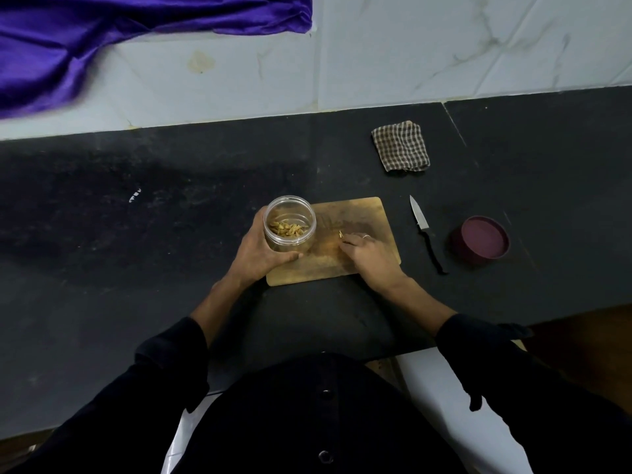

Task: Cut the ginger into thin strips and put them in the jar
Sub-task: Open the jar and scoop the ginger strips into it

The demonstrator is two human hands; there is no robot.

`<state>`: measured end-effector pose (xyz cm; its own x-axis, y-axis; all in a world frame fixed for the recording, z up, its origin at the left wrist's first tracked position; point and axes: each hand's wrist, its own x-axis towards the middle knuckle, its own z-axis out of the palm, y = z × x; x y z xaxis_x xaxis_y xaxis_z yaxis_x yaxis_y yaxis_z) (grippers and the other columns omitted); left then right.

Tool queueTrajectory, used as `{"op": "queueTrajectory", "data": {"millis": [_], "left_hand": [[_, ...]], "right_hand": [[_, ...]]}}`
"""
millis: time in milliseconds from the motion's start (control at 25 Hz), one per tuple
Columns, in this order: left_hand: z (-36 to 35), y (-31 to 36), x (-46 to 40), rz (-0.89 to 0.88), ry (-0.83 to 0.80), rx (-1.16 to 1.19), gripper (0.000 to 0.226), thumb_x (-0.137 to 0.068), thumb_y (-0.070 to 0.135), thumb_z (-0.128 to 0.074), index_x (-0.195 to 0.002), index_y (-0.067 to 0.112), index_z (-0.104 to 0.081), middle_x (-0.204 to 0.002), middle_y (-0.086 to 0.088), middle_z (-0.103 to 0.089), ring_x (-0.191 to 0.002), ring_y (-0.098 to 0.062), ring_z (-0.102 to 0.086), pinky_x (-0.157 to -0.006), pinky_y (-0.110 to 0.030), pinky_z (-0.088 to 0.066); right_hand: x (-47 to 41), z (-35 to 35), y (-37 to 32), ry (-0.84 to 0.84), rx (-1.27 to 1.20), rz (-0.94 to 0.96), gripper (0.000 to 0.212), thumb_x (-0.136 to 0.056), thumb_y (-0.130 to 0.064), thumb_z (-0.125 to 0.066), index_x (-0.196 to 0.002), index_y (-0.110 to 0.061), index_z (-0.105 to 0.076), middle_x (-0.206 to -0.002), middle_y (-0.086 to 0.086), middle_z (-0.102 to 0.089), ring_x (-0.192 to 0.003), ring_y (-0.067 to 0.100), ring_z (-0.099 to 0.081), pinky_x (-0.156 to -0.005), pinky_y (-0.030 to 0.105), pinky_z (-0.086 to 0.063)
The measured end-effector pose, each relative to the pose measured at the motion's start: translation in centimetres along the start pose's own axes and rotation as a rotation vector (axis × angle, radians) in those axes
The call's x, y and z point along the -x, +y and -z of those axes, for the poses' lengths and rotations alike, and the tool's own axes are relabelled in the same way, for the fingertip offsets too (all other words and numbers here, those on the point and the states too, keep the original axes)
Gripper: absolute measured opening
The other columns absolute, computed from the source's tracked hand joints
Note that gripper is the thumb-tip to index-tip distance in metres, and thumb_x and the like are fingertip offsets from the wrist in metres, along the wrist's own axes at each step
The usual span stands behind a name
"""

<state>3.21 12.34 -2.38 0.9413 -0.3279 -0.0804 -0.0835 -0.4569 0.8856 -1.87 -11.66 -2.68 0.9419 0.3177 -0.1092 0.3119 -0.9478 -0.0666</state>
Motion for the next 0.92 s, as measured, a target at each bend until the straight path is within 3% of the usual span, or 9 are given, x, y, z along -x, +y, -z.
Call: {"op": "queueTrajectory", "data": {"millis": [120, 240, 320, 440, 640, 800, 920], "left_hand": [[0.0, 0.0, 0.0, -0.009, -0.004, -0.002, 0.099, -0.061, 0.024, -0.090, -0.140, 0.024, -0.030, -0.120, 0.030, -0.043, -0.110, 0.022, -0.042, -0.090, -0.002, -0.033], [0.0, 0.0, -0.1, -0.006, -0.006, 0.005, 0.099, -0.061, 0.023, -0.090, -0.140, 0.024, -0.031, -0.120, 0.032, -0.041, -0.109, 0.026, -0.040, -0.088, 0.001, -0.032], [0.0, -0.2, -0.1, -0.003, -0.006, 0.009, 0.098, -0.061, 0.023, -0.090, -0.140, 0.024, -0.031, -0.120, 0.032, -0.042, -0.109, 0.026, -0.040, -0.088, 0.000, -0.032], [0.0, -0.1, -0.1, -0.002, -0.009, 0.018, 0.099, -0.060, 0.024, -0.090, -0.140, 0.024, -0.031, -0.121, 0.031, -0.043, -0.110, 0.023, -0.041, -0.091, -0.005, -0.034], [-0.1, 0.0, 0.0, -0.002, -0.012, 0.043, 0.101, -0.059, 0.030, -0.091, -0.141, 0.025, -0.032, -0.123, 0.030, -0.044, -0.115, 0.016, -0.044, -0.095, -0.012, -0.037], [0.1, 0.2, 0.2, -0.008, -0.032, 0.061, 0.103, -0.056, 0.045, -0.088, -0.140, 0.028, -0.031, -0.126, 0.029, -0.045, -0.116, 0.014, -0.046, -0.092, -0.010, -0.038], [0.1, 0.2, 0.2, -0.006, -0.031, 0.058, 0.102, -0.056, 0.045, -0.087, -0.140, 0.028, -0.031, -0.125, 0.029, -0.045, -0.116, 0.013, -0.046, -0.093, -0.012, -0.038]], "right_hand": [[-0.3, -0.1, 0.7, 0.130, -0.193, -0.013, 0.032, -0.090, 0.005, -0.058, -0.120, -0.003, -0.069, -0.127, 0.013, -0.065, -0.115, 0.030, -0.062, -0.096, 0.038, -0.052], [-1.3, 1.4, 1.7, 0.302, -0.834, -0.465, 0.023, -0.086, 0.005, -0.068, -0.106, -0.004, -0.075, -0.104, 0.009, -0.075, -0.093, 0.017, -0.070, -0.081, 0.013, -0.053], [-1.7, 2.8, 2.4, 0.328, -1.278, -0.700, 0.025, -0.084, 0.005, -0.071, -0.109, 0.002, -0.072, -0.096, 0.010, -0.074, -0.083, 0.013, -0.071, -0.071, 0.014, -0.056], [-1.7, 5.4, 2.0, 0.333, -1.586, -0.713, 0.027, -0.084, 0.008, -0.069, -0.111, 0.009, -0.068, -0.091, 0.011, -0.073, -0.081, 0.014, -0.071, -0.071, 0.020, -0.059], [-3.9, 9.5, -2.7, 0.288, -1.601, -0.453, 0.024, -0.085, 0.008, -0.068, -0.109, 0.003, -0.070, -0.096, 0.010, -0.074, -0.090, 0.018, -0.072, -0.081, 0.028, -0.060], [-5.7, 10.1, -5.7, 0.110, -0.997, -0.250, 0.024, -0.090, -0.001, -0.066, -0.111, -0.009, -0.073, -0.111, 0.003, -0.073, -0.103, 0.013, -0.068, -0.090, 0.024, -0.055], [-5.7, 9.9, -5.7, 0.177, -0.813, -0.238, 0.024, -0.092, 0.001, -0.062, -0.110, -0.008, -0.074, -0.112, 0.005, -0.073, -0.102, 0.011, -0.068, -0.093, 0.023, -0.054]]}}
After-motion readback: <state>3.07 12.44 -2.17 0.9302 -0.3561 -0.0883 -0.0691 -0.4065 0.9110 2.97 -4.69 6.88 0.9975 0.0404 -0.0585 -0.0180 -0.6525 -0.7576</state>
